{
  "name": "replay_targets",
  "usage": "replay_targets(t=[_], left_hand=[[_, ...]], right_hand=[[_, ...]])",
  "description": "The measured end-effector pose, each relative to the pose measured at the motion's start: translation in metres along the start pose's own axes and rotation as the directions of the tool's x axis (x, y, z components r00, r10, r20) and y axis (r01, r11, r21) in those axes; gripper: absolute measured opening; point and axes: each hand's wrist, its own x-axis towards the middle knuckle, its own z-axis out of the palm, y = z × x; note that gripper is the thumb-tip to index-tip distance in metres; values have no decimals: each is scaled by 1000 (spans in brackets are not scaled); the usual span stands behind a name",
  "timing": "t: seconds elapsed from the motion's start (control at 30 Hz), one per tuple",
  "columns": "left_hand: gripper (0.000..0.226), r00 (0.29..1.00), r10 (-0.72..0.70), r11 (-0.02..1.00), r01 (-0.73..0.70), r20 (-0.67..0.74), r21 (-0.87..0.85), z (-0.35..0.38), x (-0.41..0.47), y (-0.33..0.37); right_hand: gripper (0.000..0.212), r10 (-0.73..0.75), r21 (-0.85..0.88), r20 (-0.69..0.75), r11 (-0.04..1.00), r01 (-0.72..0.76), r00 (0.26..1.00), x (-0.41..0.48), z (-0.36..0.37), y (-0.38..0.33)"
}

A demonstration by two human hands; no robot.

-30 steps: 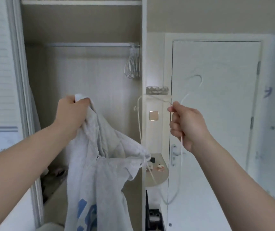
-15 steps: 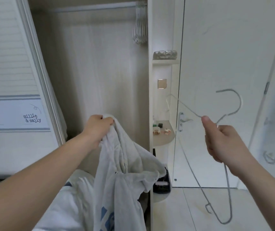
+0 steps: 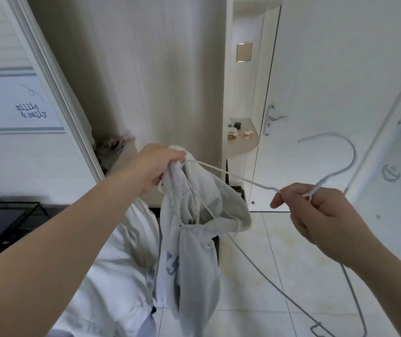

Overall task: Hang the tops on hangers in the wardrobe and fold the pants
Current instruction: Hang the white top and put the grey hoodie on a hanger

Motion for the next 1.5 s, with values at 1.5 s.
replay_targets(t=[1.5], left_hand=[[47,566,542,-41,-720,621,692,-4,-72,-17]], right_hand=[[42,-108,458,26,885,84,994,12,79,45]])
